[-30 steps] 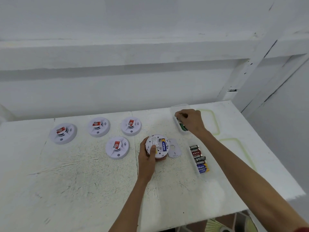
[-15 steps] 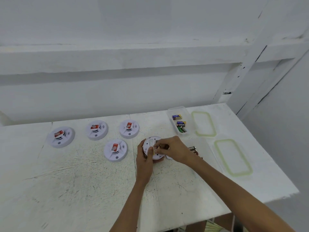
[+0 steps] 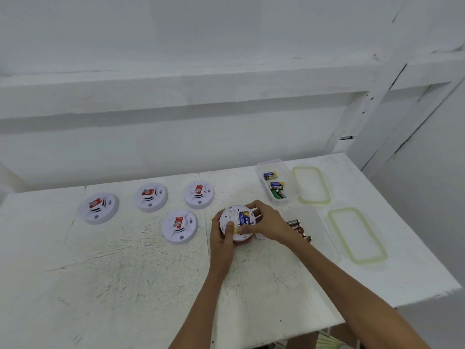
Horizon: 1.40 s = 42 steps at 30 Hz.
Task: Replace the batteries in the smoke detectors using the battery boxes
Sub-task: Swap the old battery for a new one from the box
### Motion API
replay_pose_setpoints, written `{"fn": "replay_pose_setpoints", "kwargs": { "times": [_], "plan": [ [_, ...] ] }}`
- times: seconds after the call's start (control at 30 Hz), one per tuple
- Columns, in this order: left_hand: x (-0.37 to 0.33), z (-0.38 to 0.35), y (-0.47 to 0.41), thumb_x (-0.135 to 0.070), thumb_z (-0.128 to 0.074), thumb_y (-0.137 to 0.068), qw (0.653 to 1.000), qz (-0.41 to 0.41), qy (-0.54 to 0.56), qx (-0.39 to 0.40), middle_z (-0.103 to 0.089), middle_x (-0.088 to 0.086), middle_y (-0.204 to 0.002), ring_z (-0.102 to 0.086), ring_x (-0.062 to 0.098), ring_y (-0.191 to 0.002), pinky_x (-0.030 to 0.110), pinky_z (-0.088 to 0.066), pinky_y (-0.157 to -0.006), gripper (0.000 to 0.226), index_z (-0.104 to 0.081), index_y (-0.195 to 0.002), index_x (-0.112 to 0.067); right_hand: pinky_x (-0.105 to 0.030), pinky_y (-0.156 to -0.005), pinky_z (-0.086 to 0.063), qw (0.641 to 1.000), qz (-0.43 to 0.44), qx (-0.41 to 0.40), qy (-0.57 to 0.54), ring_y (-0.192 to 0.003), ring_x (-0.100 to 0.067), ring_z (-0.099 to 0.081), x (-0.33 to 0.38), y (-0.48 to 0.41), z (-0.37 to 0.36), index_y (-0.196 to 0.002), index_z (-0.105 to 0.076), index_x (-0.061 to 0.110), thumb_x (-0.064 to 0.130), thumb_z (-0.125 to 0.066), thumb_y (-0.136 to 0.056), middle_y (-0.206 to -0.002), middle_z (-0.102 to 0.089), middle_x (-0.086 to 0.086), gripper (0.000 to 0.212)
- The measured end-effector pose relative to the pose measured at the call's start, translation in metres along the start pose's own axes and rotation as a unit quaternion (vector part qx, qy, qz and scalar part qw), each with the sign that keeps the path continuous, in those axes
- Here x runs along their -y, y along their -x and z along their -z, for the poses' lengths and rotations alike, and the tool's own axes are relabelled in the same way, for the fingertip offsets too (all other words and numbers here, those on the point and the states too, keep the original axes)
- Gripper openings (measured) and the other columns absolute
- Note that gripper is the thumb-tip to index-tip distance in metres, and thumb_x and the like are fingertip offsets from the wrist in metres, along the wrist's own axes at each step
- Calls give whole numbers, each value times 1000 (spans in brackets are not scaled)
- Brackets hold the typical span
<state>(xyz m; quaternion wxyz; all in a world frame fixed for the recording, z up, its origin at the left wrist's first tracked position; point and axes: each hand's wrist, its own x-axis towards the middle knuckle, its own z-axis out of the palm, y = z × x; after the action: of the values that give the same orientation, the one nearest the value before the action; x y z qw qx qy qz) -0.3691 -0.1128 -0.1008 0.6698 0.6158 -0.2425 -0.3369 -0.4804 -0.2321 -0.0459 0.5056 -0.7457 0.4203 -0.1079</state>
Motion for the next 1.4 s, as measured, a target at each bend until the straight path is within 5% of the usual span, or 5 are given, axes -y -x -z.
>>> {"fn": "replay_pose_setpoints", "kwargs": {
  "times": [0.23,0.6,0.87,1.1,1.4],
  "plan": [
    [-2,-1,4,-30,-55,-105,1000,-8,-22,-16,-66,-2,-136,-65,21,-125,44,-59,-101,38,-54,-143,-25,-20,-67,-52,995,2,-97,-3,-74,0,-68,5,4,-9,-102,-74,21,42,-72,-89,-85,-74,10,25],
    [2,-5,3,-25,-44,-112,998,7,14,-53,-60,-8,-145,-58,10,-133,46,-52,-111,39,-48,-151,-28,-36,-90,-45,913,-64,-160,370,-120,-31,-45,-14,28,-51,-146,-34,7,46,-56,-96,-132,-47,-16,67],
    [6,1,3,-20,-50,-89,994,46,91,-41,-59,1,-145,-60,31,-130,63,-57,-95,59,-48,-146,-35,-35,-93,-42,918,-142,-164,332,-123,-33,-43,-2,21,-54,-140,-35,8,35,-62,-95,-134,-46,-19,59],
    [4,1,3,-8,-48,-108,989,54,118,-71,-62,4,-138,-62,29,-126,34,-59,-82,37,-48,-142,-23,-38,-93,-43,933,-164,-150,284,-120,-32,-43,1,34,-53,-129,-38,7,56,-69,-79,-130,-44,-15,77],
    [-3,2,2,-19,-34,-114,993,66,95,-16,-60,-3,-144,-67,15,-121,36,-62,-84,45,-37,-157,-33,-38,-93,-45,968,-49,-204,137,-119,-28,-41,10,50,-38,-140,-38,10,46,-77,-75,-129,-43,-12,84]
  ]
}}
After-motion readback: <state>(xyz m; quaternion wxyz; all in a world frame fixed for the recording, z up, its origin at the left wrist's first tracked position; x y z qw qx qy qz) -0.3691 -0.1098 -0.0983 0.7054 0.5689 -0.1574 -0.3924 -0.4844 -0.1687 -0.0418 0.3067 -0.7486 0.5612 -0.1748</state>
